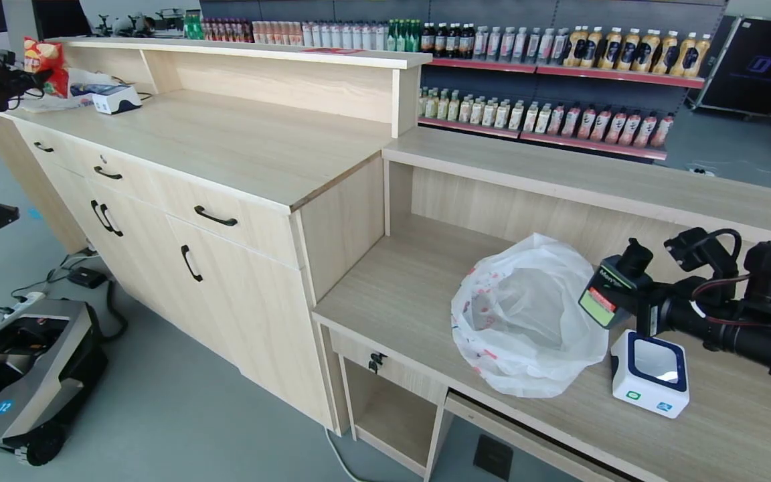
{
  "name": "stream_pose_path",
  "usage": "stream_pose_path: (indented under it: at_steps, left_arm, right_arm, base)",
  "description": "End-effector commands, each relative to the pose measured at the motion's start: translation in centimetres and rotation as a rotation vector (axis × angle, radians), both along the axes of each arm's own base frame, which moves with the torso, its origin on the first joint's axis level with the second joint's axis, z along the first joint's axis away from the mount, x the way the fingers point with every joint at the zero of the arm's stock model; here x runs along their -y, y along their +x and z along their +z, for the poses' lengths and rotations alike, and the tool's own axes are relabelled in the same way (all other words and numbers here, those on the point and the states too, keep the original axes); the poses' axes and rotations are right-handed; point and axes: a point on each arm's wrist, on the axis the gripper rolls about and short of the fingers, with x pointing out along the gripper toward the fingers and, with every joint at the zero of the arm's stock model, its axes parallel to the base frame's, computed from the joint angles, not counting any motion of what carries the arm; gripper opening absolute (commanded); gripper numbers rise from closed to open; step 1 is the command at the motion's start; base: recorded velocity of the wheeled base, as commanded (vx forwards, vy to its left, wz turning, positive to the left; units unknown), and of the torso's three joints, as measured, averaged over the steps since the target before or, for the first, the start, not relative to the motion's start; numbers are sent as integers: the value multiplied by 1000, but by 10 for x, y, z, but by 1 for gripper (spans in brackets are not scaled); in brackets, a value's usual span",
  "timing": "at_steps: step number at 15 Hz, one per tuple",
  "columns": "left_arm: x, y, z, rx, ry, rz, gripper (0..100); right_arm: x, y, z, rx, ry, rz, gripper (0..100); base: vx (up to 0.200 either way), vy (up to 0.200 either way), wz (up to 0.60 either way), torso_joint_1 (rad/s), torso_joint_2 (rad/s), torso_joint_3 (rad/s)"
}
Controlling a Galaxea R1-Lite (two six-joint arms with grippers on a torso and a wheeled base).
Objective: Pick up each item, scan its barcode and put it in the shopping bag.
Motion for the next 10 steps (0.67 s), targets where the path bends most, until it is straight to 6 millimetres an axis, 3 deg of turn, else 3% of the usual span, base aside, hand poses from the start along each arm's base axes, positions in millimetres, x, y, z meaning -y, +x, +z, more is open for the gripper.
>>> stream_pose_path:
  at_steps: [1,10]
  left_arm:
    - [0,0,0,0,0,1,100]
    - [0,0,0,0,0,1,100]
  right_arm:
    - [-10,12,-27,-76,9,46,0]
    - [-20,35,-59,-30,35,166,0]
  base:
    - [0,0,0,0,0,0]
    - [0,0,0,0,0,0]
